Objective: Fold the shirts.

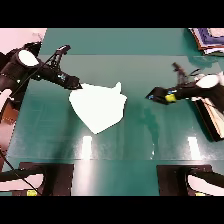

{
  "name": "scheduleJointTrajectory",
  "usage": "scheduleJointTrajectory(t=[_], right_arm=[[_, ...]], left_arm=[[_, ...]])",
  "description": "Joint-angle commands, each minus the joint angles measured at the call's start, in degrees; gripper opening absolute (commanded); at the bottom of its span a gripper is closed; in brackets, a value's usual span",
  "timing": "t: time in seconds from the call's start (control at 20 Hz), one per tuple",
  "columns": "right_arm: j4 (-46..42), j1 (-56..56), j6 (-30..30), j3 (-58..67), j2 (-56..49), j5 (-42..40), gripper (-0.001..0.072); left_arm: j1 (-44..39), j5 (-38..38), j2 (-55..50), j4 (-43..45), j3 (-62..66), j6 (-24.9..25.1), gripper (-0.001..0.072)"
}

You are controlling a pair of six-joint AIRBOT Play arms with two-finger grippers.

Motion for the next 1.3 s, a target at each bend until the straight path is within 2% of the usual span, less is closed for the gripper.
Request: scheduleJointTrajectory(t=[0.0,0.35,0.4,0.45,0.5,0.55,0.65,0.75,1.0,1.15,1.25], right_arm=[[7.9,5.7,-3.0,2.1,-11.2,-3.6,0.0554],[11.7,11.6,-4.2,18.6,-27.0,-2.6,0.0551],[11.7,12.1,-4.2,21.1,-28.7,-1.9,0.0528],[11.6,12.8,-4.2,23.1,-30.0,-1.5,0.0366],[11.6,13.3,-4.5,24.9,-31.0,-1.6,0.0159],[11.5,13.6,-6.5,26.3,-31.4,-1.6,0.0019],[10.4,13.2,-8.3,28.9,-30.6,-1.3,0.0016],[6.6,12.0,-8.2,31.0,-27.1,-0.3,0.0015],[-4.9,7.1,-5.8,39.8,-10.5,6.9,0.0015],[-7.5,6.6,-5.5,46.6,-1.5,10.8,0.0015],[-10.0,7.4,-4.5,50.9,3.4,12.2,0.0015]], left_arm=[[0.3,-1.0,0.5,0.4,0.0,-0.1,0.0027],[0.3,-1.2,0.5,0.4,0.0,-0.1,0.0027],[0.3,-1.3,0.5,0.4,0.0,-0.1,0.0027],[0.3,-1.3,0.5,0.4,0.0,-0.1,0.0027],[0.3,-1.3,0.6,0.4,0.0,-0.2,0.0027],[0.3,-1.3,0.6,0.4,0.0,-0.8,0.0027],[0.3,-0.9,1.3,0.5,0.2,-3.3,0.0026],[0.3,1.1,4.6,0.5,0.5,-3.3,0.0025],[0.3,3.9,20.1,0.7,7.0,-3.2,0.0026],[0.3,3.9,29.0,-0.9,12.2,-3.5,0.0025],[0.3,3.8,33.4,-2.4,15.0,-5.7,0.0025]])
